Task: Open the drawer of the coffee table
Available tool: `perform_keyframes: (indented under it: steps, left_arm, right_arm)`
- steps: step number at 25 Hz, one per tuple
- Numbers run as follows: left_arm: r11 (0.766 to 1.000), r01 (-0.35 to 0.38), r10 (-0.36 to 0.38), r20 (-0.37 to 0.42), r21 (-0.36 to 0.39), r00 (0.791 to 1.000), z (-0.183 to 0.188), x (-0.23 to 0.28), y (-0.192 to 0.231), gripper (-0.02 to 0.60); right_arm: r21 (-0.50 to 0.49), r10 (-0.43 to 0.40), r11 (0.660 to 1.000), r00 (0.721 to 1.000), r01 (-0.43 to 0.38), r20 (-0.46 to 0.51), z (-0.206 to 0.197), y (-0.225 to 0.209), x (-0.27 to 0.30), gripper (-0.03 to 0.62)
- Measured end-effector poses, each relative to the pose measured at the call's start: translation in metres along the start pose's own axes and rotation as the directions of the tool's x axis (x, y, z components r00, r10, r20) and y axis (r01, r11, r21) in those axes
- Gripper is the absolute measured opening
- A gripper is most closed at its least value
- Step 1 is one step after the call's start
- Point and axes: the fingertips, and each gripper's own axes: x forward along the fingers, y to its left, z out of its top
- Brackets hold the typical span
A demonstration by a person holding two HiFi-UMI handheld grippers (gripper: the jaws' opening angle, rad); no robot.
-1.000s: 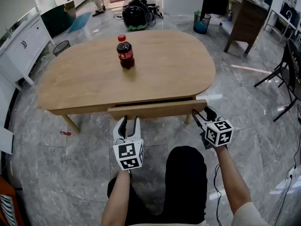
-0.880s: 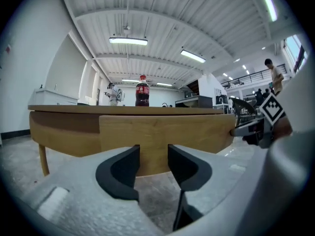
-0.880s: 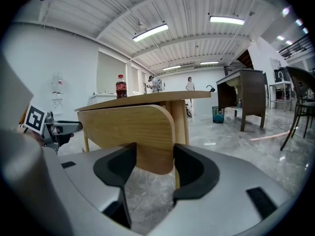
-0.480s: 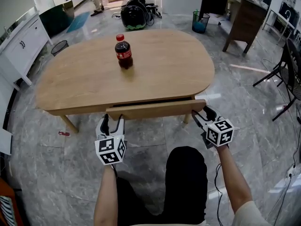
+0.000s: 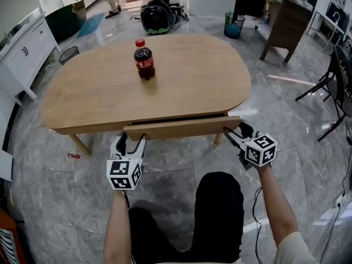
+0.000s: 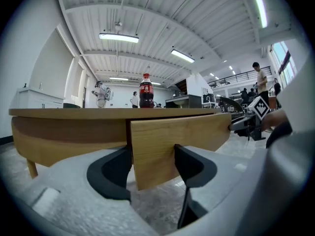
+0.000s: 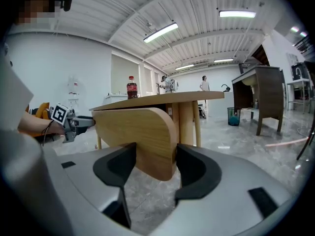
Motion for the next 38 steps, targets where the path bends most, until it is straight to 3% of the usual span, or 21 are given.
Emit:
perform_keyframes:
  steps: [8, 38]
  left_arm:
    - [0.996, 0.082, -0.083, -0.005, -0.031, 0.997, 0.0, 0.004, 0.0, 0.272]
    - [0.997, 0.051, -0.05, 0.01, -0.06, 0.999, -0.009, -0.038, -0.018, 0.27]
  right_arm:
    - [-0.035, 0.01, 0.999, 1.0, -0.011, -0.015, 0.002, 0.001, 0.001, 0.259]
    - [-0.012, -0.013, 1.0, 1.0, 0.013, -0.026, -0.013, 0.026, -0.034, 0.259]
